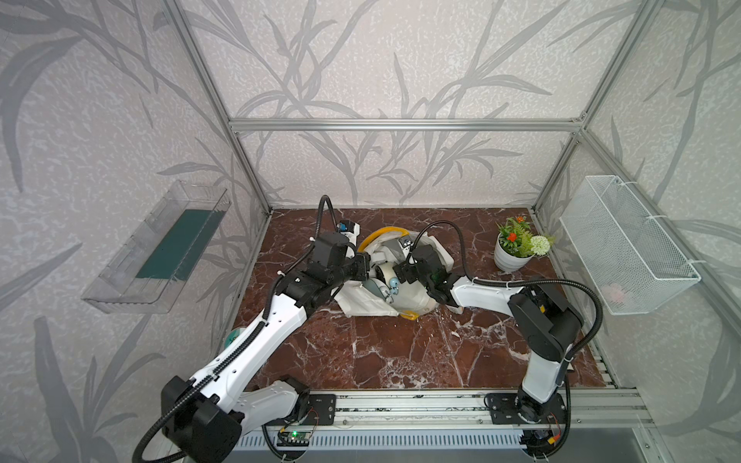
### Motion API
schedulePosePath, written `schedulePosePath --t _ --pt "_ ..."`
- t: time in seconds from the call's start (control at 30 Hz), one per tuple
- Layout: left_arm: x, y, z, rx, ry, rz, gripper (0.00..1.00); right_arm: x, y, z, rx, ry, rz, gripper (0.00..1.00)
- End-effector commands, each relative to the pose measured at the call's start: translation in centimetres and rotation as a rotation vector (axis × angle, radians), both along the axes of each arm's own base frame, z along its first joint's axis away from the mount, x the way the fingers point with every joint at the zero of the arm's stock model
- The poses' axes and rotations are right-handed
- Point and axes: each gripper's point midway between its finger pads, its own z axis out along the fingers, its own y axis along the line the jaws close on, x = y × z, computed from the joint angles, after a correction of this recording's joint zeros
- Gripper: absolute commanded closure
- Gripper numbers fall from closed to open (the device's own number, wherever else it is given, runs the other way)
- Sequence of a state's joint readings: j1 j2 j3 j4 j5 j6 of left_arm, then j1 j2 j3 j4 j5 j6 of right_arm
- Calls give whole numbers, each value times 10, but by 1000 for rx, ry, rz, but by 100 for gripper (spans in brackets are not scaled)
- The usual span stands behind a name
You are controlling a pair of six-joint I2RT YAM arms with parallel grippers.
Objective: Take the alarm clock out of the canvas bag
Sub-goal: Pick up the alarm from the canvas bag.
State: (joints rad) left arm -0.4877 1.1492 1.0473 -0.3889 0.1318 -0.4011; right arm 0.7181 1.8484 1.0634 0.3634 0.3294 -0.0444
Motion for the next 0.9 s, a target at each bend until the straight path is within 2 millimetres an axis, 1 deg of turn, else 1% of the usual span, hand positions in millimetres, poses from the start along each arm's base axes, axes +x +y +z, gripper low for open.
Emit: schedulePosePath --t 0.0,0.1,0.17,0.3,0.47,0.57,0.77,0.8,0.87 --pt "4 -5 32 -59 -88 -12 100 11 -21 16 30 -45 -117 1" --pt "5 -5 30 -61 -86 -14 100 9 -13 18 64 -38 -66 2" --pt "5 -7 31 -65 -87 -16 100 5 -2 18 96 -26 -5 4" --pt "6 -7 32 -70 -91 -17 100 -6 21 15 158 6 124 8" --pt "7 -7 32 -74 -93 -11 100 -21 36 13 210 56 224 15" --pt "8 -6 31 -75 -92 -6 100 -28 36 12 226 73 246 19" --pt "9 -3 29 -70 -87 10 100 -45 34 13 226 109 292 21" --pt "10 -3 27 -70 -84 13 100 -45 32 12 214 112 282 22" --pt "11 -3 27 -72 -83 16 100 -40 21 4 161 137 212 23"
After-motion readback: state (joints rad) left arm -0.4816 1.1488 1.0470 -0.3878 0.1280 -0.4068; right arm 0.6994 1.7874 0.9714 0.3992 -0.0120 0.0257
